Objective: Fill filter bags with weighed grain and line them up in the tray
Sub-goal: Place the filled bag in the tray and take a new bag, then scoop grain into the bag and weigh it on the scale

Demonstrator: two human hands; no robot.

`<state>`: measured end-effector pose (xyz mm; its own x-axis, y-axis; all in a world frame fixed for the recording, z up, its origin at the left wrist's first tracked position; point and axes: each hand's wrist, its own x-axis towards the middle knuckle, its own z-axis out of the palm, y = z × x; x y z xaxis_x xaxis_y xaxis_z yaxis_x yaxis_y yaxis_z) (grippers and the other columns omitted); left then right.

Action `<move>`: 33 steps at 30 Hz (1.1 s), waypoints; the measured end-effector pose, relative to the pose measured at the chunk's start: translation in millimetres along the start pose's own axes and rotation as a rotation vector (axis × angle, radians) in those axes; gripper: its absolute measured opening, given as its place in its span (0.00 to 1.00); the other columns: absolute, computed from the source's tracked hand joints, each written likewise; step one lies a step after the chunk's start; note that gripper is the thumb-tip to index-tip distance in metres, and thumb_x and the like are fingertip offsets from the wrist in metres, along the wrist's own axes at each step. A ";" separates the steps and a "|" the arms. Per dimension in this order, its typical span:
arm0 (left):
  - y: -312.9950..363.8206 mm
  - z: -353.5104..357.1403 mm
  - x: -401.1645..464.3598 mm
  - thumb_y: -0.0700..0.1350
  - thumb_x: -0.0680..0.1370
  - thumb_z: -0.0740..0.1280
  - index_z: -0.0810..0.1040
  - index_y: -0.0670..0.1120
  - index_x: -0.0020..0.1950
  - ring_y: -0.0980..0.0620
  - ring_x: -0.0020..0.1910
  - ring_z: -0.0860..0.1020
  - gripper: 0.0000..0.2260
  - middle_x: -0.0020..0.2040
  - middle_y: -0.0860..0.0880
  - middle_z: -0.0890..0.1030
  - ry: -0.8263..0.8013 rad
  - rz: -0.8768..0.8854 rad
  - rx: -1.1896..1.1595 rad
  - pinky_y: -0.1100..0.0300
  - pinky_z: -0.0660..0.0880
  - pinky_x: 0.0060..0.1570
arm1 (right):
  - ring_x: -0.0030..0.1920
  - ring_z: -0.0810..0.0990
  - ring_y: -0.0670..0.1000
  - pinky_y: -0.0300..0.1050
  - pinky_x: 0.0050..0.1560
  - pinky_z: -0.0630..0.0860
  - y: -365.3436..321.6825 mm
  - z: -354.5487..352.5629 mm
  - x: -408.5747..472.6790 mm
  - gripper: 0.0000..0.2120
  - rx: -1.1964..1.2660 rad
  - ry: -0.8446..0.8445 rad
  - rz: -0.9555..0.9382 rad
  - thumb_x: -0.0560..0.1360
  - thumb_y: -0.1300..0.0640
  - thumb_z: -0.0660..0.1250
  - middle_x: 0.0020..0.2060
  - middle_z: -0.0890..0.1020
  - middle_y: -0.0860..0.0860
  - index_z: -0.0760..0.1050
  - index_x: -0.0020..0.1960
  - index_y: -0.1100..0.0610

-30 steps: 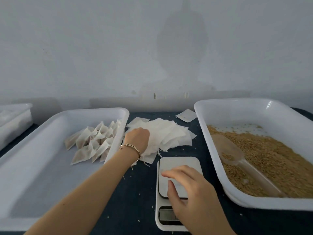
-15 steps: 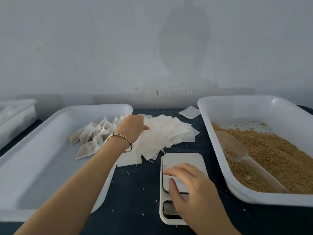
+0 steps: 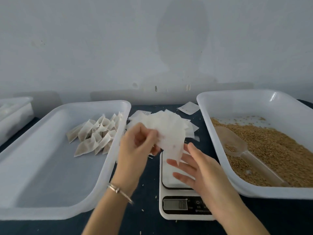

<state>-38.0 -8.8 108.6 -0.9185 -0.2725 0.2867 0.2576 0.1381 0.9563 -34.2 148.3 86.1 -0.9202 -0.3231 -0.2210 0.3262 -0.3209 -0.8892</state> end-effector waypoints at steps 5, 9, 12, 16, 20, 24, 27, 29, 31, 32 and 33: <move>-34.2 6.1 -30.9 0.37 0.75 0.68 0.69 0.44 0.40 0.51 0.27 0.74 0.09 0.33 0.45 0.79 0.037 -0.228 -0.204 0.63 0.74 0.30 | 0.40 0.83 0.48 0.41 0.36 0.78 5.9 -9.0 1.5 0.10 0.200 0.041 0.092 0.69 0.50 0.69 0.45 0.85 0.54 0.85 0.44 0.53; -49.1 4.1 -35.5 0.38 0.76 0.68 0.70 0.43 0.43 0.53 0.29 0.76 0.07 0.33 0.48 0.80 0.109 -0.261 -0.079 0.64 0.75 0.33 | 0.40 0.83 0.48 0.40 0.37 0.77 15.9 -14.2 1.9 0.06 0.165 0.127 0.027 0.71 0.55 0.68 0.42 0.85 0.54 0.83 0.40 0.54; -50.4 6.6 -39.6 0.42 0.75 0.69 0.72 0.52 0.45 0.55 0.34 0.76 0.08 0.40 0.54 0.80 0.181 -0.172 0.209 0.65 0.73 0.34 | 0.40 0.82 0.47 0.37 0.36 0.77 19.5 -14.6 0.9 0.06 0.067 0.176 -0.050 0.70 0.54 0.69 0.40 0.85 0.52 0.83 0.38 0.53; -31.0 15.8 -48.6 0.50 0.73 0.68 0.73 0.57 0.42 0.54 0.31 0.74 0.04 0.38 0.53 0.79 0.146 0.040 0.220 0.66 0.72 0.30 | 0.37 0.79 0.47 0.37 0.37 0.75 21.7 -9.9 0.8 0.08 -0.179 0.230 -0.175 0.70 0.50 0.71 0.34 0.82 0.51 0.81 0.35 0.52; -19.9 33.4 -52.1 0.54 0.74 0.67 0.75 0.55 0.43 0.54 0.38 0.80 0.04 0.39 0.51 0.82 -0.139 0.020 0.174 0.65 0.76 0.38 | 0.33 0.80 0.42 0.30 0.35 0.74 19.4 -5.0 -2.0 0.07 -0.381 0.204 -0.328 0.68 0.47 0.70 0.31 0.83 0.48 0.83 0.36 0.48; -24.3 35.1 -48.7 0.46 0.74 0.70 0.73 0.54 0.42 0.57 0.35 0.79 0.06 0.37 0.51 0.81 -0.047 -0.027 0.189 0.66 0.75 0.38 | 0.41 0.82 0.42 0.31 0.41 0.76 19.3 -9.1 -5.5 0.10 -0.536 0.115 -0.409 0.75 0.61 0.68 0.38 0.85 0.44 0.83 0.46 0.47; -24.5 34.6 -49.6 0.47 0.74 0.69 0.72 0.56 0.41 0.58 0.35 0.79 0.07 0.37 0.53 0.80 -0.057 -0.023 0.212 0.70 0.73 0.36 | 0.42 0.83 0.42 0.31 0.42 0.76 19.6 -8.6 -6.8 0.11 -0.572 0.113 -0.426 0.75 0.62 0.67 0.38 0.84 0.44 0.83 0.48 0.47; -23.6 35.1 -50.9 0.47 0.75 0.68 0.72 0.56 0.40 0.58 0.36 0.79 0.07 0.37 0.53 0.80 -0.048 -0.022 0.211 0.72 0.72 0.35 | 0.40 0.82 0.42 0.30 0.40 0.75 17.7 -7.0 -7.5 0.12 -0.521 0.107 -0.401 0.75 0.61 0.67 0.36 0.84 0.44 0.83 0.44 0.45; -24.4 34.1 -52.0 0.47 0.77 0.66 0.72 0.56 0.41 0.57 0.37 0.80 0.06 0.37 0.54 0.81 -0.040 -0.026 0.225 0.71 0.73 0.36 | 0.38 0.82 0.42 0.30 0.40 0.75 15.9 -5.1 -8.4 0.11 -0.491 0.084 -0.368 0.75 0.58 0.67 0.35 0.84 0.45 0.84 0.40 0.45; -24.2 33.2 -52.6 0.47 0.77 0.65 0.73 0.56 0.42 0.56 0.38 0.81 0.06 0.38 0.55 0.82 -0.044 -0.030 0.240 0.70 0.73 0.37 | 0.38 0.81 0.42 0.30 0.40 0.75 15.2 -4.2 -9.0 0.10 -0.489 0.074 -0.357 0.75 0.56 0.67 0.35 0.84 0.46 0.83 0.40 0.45; -24.2 32.3 -53.0 0.46 0.78 0.64 0.72 0.57 0.42 0.57 0.38 0.81 0.07 0.38 0.55 0.82 -0.051 -0.034 0.254 0.71 0.73 0.37 | 0.38 0.81 0.42 0.30 0.40 0.74 15.3 -3.4 -9.4 0.09 -0.493 0.072 -0.348 0.75 0.55 0.67 0.35 0.84 0.45 0.83 0.40 0.45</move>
<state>-5.2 33.1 68.4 -0.9410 -0.2332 0.2452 0.1487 0.3658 0.9187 -21.3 149.5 73.2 -0.9728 -0.2063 0.1050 -0.1194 0.0589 -0.9911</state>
